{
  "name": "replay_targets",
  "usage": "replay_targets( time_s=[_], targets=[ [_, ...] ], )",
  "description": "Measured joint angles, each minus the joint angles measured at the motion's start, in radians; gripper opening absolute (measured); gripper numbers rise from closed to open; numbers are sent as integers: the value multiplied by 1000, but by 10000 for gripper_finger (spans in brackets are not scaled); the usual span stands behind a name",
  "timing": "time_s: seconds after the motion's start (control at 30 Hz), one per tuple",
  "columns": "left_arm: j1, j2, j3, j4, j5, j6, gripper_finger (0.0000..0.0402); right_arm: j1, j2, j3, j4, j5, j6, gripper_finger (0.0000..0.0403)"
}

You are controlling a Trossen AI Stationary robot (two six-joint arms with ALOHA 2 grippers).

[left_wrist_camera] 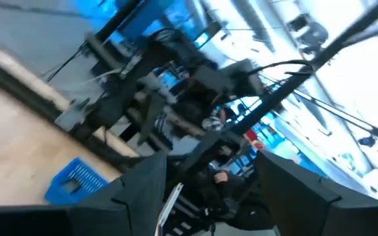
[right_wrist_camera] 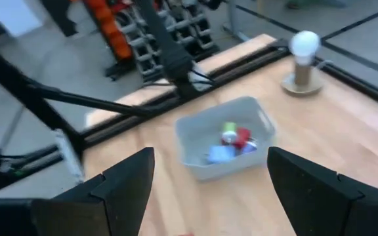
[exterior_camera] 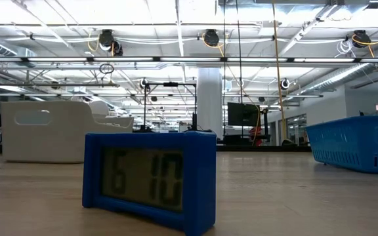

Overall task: Pick & Place Office items
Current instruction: Put the red charger adapter into the gray bin

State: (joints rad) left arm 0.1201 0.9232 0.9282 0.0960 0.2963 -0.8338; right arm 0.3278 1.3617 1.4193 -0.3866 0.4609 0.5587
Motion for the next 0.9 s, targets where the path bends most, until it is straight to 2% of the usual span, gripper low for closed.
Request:
replay_targets(
  time_s=[0.2, 0.3, 0.43, 0.63, 0.9],
  targets=[
    [-64, 59, 167, -98, -41, 100, 252, -37, 0, 0, 173, -183, -28, 290],
    [-95, 81, 236, -161, -43, 145, 252, -59, 0, 0, 206, -257, -30, 289],
    [-130, 119, 311, -203, -44, 180, 246, -81, 0, 0, 180, -344, -54, 285],
    [-161, 136, 334, -205, -82, 181, 242, -140, 0, 0, 118, -516, -107, 283],
    [-199, 187, 333, -249, -200, 182, 241, -231, 10, 0, -61, -823, -363, 282]
  ],
)
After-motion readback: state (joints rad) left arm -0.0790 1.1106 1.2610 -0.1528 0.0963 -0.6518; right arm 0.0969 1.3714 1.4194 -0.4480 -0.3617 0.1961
